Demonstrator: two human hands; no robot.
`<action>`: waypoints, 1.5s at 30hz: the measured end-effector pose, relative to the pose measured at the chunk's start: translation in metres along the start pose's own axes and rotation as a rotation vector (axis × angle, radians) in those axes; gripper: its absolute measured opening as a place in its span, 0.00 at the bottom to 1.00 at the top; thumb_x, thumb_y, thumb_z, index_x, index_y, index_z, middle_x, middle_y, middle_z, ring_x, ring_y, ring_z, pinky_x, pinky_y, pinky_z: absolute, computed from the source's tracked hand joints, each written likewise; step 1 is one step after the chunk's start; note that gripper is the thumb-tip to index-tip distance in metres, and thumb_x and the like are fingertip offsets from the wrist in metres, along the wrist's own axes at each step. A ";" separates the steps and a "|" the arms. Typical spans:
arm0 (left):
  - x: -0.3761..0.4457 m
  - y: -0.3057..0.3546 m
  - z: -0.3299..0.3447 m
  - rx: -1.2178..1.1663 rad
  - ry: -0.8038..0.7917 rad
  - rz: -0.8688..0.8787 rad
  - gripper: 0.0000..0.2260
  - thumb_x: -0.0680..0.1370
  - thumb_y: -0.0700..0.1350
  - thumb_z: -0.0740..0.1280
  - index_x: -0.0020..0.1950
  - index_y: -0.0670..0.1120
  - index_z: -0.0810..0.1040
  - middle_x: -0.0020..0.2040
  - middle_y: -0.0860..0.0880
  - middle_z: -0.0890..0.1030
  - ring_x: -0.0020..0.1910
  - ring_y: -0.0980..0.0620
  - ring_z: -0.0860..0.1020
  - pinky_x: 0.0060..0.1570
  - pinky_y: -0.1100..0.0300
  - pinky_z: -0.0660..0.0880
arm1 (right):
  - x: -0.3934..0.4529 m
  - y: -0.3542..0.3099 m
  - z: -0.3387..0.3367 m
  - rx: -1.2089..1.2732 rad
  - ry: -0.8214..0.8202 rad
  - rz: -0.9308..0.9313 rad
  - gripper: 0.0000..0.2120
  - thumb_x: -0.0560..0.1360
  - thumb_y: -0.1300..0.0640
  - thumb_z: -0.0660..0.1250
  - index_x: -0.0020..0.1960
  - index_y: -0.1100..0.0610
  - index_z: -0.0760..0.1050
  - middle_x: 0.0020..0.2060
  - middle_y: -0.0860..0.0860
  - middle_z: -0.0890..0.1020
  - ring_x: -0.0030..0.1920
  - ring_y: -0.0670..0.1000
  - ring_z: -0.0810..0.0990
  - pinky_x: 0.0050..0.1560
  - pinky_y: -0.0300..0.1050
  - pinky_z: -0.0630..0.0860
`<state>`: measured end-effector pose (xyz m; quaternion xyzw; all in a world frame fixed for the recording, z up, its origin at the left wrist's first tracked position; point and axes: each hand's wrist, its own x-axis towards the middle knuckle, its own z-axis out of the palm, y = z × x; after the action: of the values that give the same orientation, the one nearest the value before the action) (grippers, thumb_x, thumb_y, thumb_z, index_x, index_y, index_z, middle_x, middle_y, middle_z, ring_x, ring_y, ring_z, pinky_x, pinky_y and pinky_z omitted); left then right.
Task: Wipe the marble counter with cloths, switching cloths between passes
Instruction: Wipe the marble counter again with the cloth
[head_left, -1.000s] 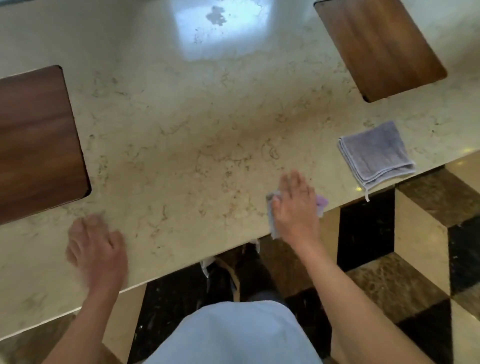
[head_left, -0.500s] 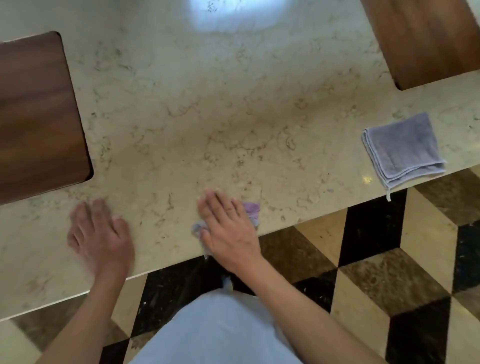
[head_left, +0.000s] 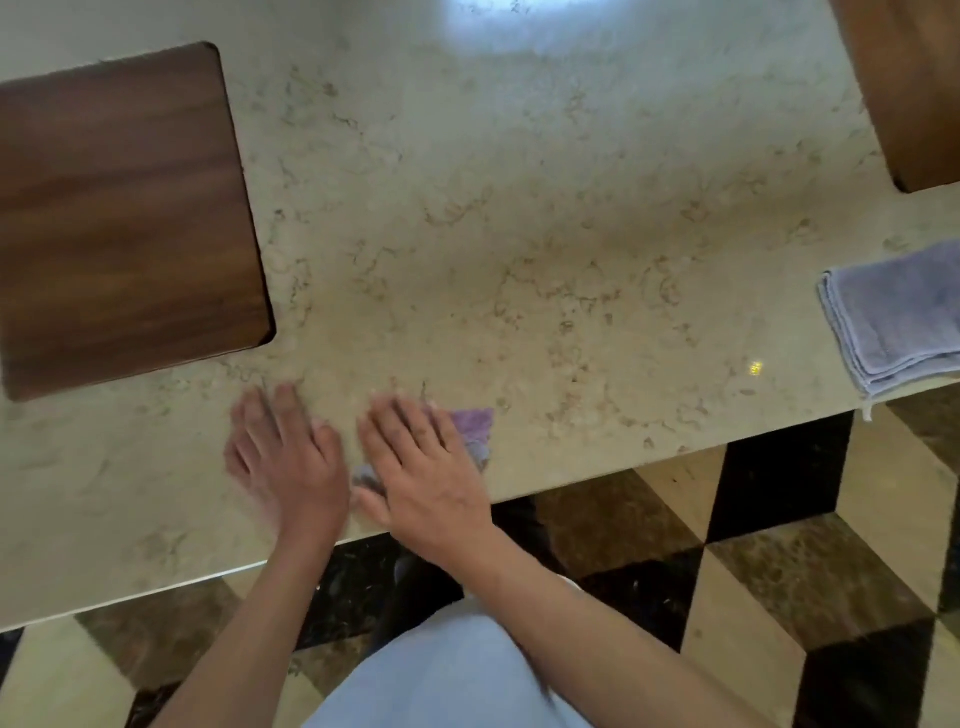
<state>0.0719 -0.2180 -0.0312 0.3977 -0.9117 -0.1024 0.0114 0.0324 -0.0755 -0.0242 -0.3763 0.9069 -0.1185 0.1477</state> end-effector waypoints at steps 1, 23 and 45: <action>0.001 -0.001 -0.002 -0.011 -0.009 0.011 0.23 0.80 0.49 0.57 0.75 0.46 0.65 0.77 0.39 0.63 0.76 0.37 0.61 0.70 0.39 0.57 | -0.008 -0.001 0.004 -0.012 -0.002 -0.078 0.32 0.83 0.38 0.54 0.81 0.54 0.57 0.82 0.54 0.55 0.82 0.56 0.51 0.77 0.61 0.58; -0.033 -0.037 -0.008 -0.203 0.145 -0.229 0.19 0.81 0.44 0.54 0.71 0.41 0.68 0.73 0.39 0.71 0.73 0.39 0.69 0.71 0.42 0.65 | 0.082 -0.029 -0.007 -0.177 -0.223 -0.744 0.29 0.86 0.45 0.49 0.81 0.59 0.51 0.81 0.55 0.56 0.82 0.56 0.52 0.79 0.58 0.54; -0.033 0.045 0.008 -0.089 0.193 -0.774 0.24 0.81 0.50 0.52 0.77 0.47 0.63 0.80 0.47 0.62 0.81 0.45 0.54 0.78 0.42 0.50 | 0.248 0.130 -0.096 -0.239 -0.064 -0.338 0.36 0.82 0.40 0.39 0.81 0.63 0.52 0.81 0.62 0.54 0.81 0.62 0.52 0.80 0.59 0.51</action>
<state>0.0609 -0.1627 -0.0282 0.7185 -0.6841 -0.1006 0.0749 -0.2525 -0.1541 -0.0218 -0.5414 0.8334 -0.0209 0.1088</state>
